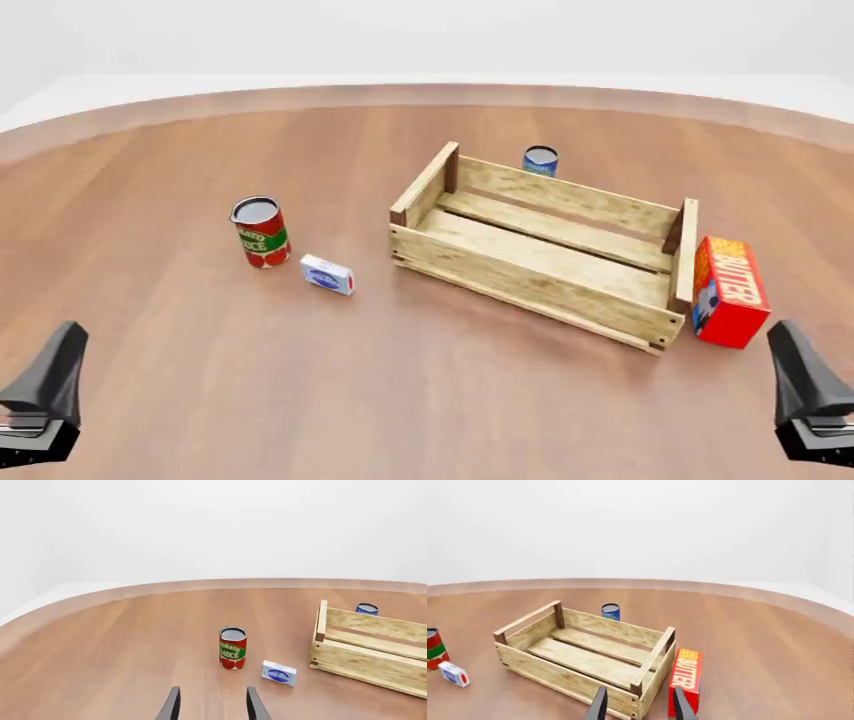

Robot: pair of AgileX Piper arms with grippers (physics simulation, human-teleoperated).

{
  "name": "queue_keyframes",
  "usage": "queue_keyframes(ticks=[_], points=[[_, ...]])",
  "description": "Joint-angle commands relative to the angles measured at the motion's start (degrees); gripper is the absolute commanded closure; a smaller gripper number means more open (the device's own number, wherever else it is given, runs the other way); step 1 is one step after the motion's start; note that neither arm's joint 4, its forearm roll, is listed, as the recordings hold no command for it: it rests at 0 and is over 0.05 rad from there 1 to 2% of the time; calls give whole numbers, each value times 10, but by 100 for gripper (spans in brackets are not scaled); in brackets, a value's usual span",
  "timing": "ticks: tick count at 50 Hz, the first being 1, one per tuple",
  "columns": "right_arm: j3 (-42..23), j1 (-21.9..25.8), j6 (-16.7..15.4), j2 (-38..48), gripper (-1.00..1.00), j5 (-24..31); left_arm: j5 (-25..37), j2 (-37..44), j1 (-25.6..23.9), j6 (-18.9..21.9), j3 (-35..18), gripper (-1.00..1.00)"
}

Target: Pick up the butter and put it in the tray.

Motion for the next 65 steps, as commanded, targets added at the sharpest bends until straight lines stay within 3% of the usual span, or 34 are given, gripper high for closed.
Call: queue_keyframes(ticks=[1,21,26,37,48,65], points=[[-5,-6,5,0,-100,1,0,0,0,0,0,-100],[-10,-31,13,8,-100,4,0,0,0,0,0,-100],[-27,-50,35,20,-100,10,0,0,0,0,0,-100],[-34,-68,3,56,-100,5,0,0,0,0,0,-100],[-43,-101,5,53,-100,18,0,0,0,0,0,-100],[-33,-132,-5,115,-100,-31,0,0,0,0,0,-100]])
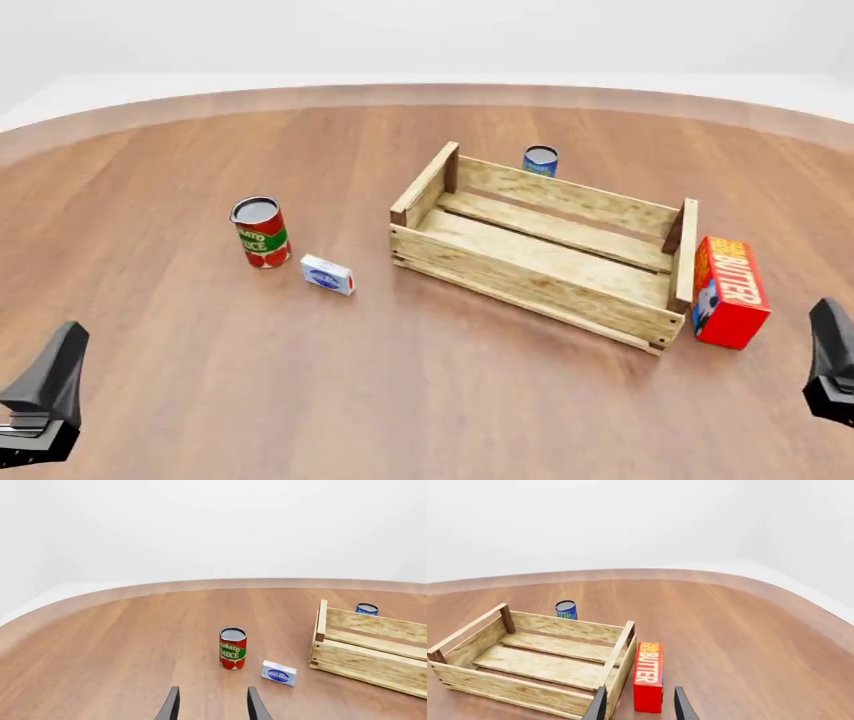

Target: Pick up the butter and put it in the tray.

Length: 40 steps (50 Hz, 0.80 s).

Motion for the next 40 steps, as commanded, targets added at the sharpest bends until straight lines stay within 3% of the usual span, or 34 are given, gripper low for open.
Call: queue_keyframes(ticks=[1,15,40], points=[[7,-19,-6,34,-100,-29,0,0,0,0,0,-100],[30,-18,-14,84,-100,-81,0,0,0,0,0,-100],[38,-30,-15,241,-100,-226,0,0,0,0,0,-100]])
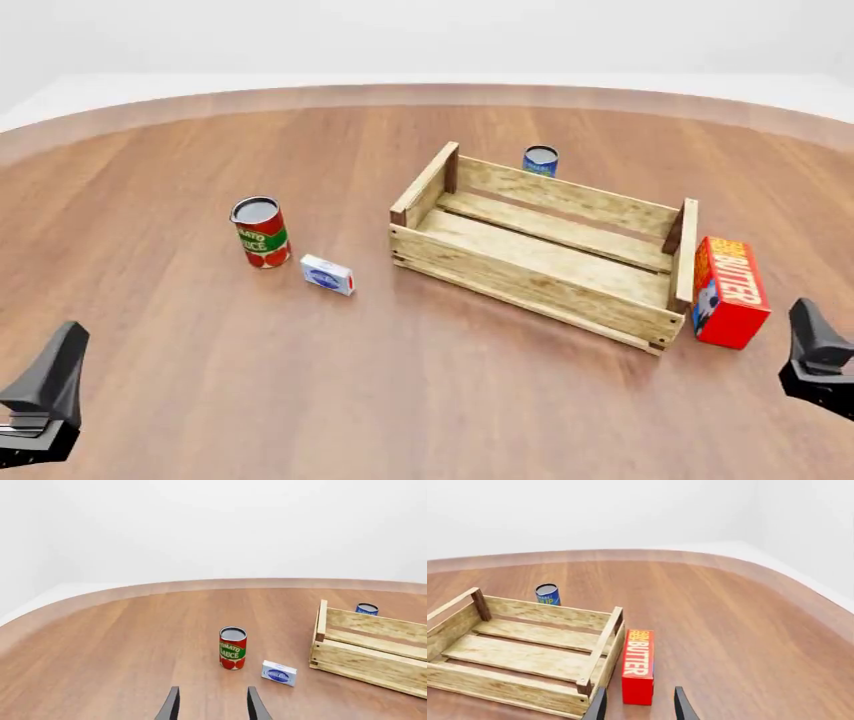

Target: Pick up the butter and put it in the tray.

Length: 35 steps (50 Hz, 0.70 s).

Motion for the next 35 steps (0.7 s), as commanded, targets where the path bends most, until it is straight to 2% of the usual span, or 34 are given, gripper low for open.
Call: queue_keyframes(ticks=[1,22,35], points=[[2,-3,-1,70,-100,-64,0,0,0,0,0,-100],[3,-8,-9,220,-100,-202,0,0,0,0,0,-100],[2,-11,-17,274,-100,-244,0,0,0,0,0,-100]])
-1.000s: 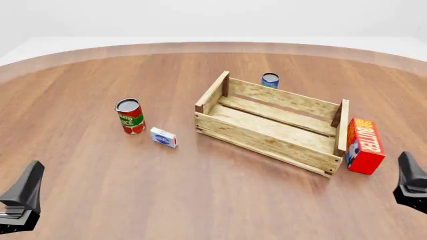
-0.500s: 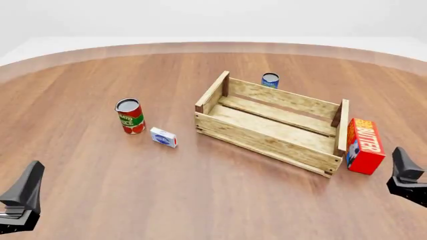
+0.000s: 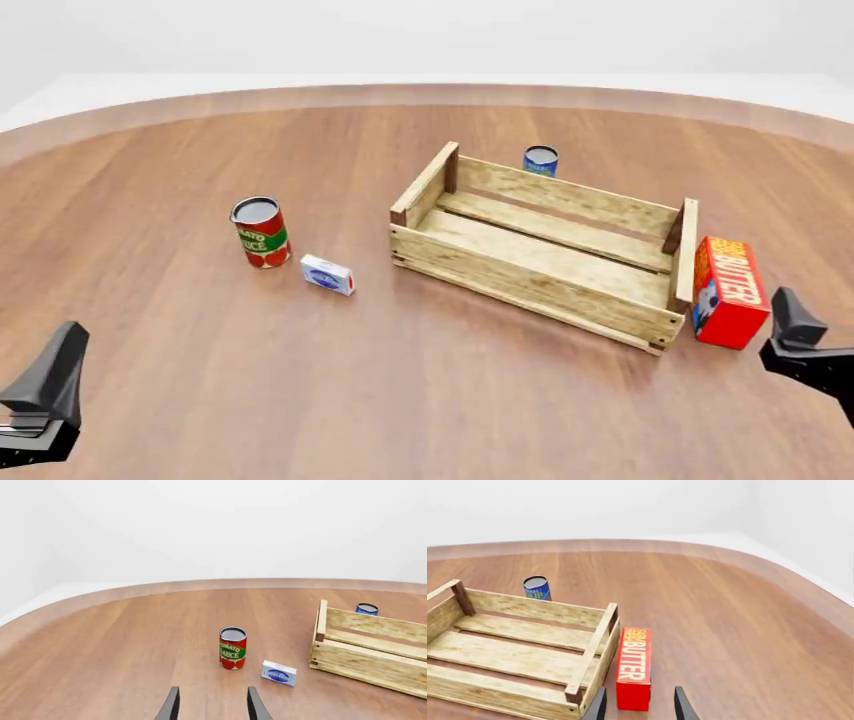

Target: Pick up the butter and put it in the tray.

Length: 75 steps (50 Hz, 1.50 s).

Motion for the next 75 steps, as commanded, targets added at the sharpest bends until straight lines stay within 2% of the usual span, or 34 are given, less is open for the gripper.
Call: queue_keyframes(ticks=[1,18,33,49,58,75], points=[[0,-3,-6,55,-100,-46,0,0,0,0,0,-100],[0,-3,-16,112,-100,-91,0,0,0,0,0,-100],[0,5,-26,212,-100,-176,0,0,0,0,0,-100],[0,6,-25,270,-100,-225,0,0,0,0,0,-100],[0,7,-25,322,-100,-271,0,0,0,0,0,-100],[0,1,-19,353,-100,-301,0,0,0,0,0,-100]])
